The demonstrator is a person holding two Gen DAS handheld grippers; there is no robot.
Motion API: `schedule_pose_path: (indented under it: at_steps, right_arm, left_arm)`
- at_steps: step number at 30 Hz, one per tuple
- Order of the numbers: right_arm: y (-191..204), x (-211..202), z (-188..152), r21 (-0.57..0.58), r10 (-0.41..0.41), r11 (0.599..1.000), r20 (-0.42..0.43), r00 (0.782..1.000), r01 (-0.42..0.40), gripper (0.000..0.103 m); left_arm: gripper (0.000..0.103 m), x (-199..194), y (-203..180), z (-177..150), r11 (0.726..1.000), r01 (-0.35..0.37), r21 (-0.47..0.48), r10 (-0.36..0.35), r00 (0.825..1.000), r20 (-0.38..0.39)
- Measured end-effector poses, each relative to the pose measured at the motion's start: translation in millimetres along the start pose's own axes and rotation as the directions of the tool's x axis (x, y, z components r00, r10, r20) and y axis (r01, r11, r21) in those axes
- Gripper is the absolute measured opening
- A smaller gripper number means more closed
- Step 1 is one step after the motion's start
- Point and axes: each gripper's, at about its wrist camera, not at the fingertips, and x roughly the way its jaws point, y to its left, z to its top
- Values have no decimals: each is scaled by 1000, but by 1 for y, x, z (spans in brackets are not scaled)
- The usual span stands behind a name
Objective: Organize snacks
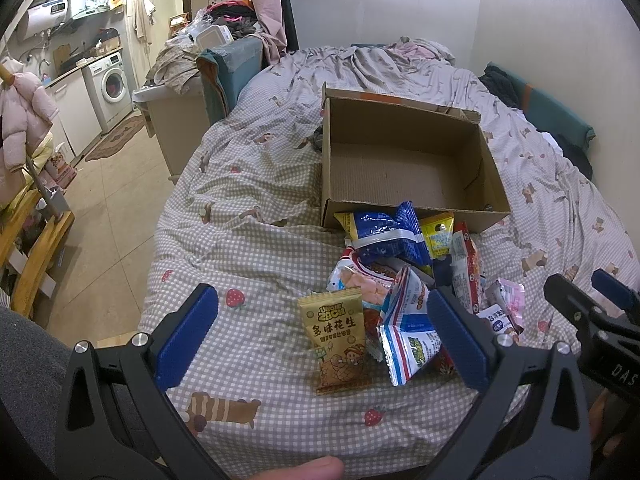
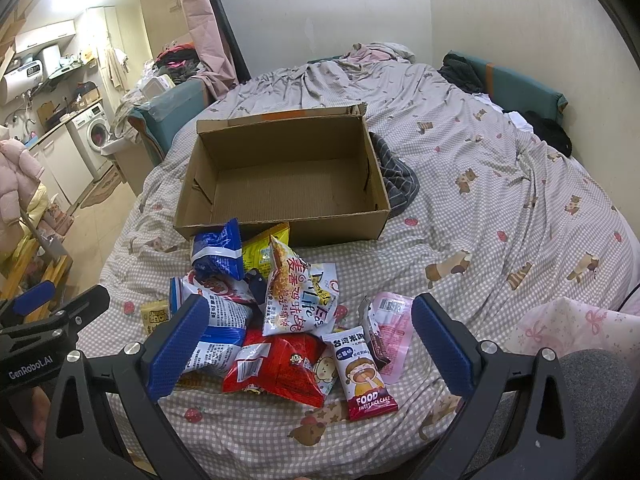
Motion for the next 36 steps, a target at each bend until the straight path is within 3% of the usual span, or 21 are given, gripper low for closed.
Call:
schedule_pose_path:
  at_steps: [36]
  right_arm:
    - [-1, 2, 0, 4, -2, 1000, -7, 1000, 2, 103]
  left_arm:
    - [103, -2, -4, 1, 1000, 3, -2, -3, 1000, 3]
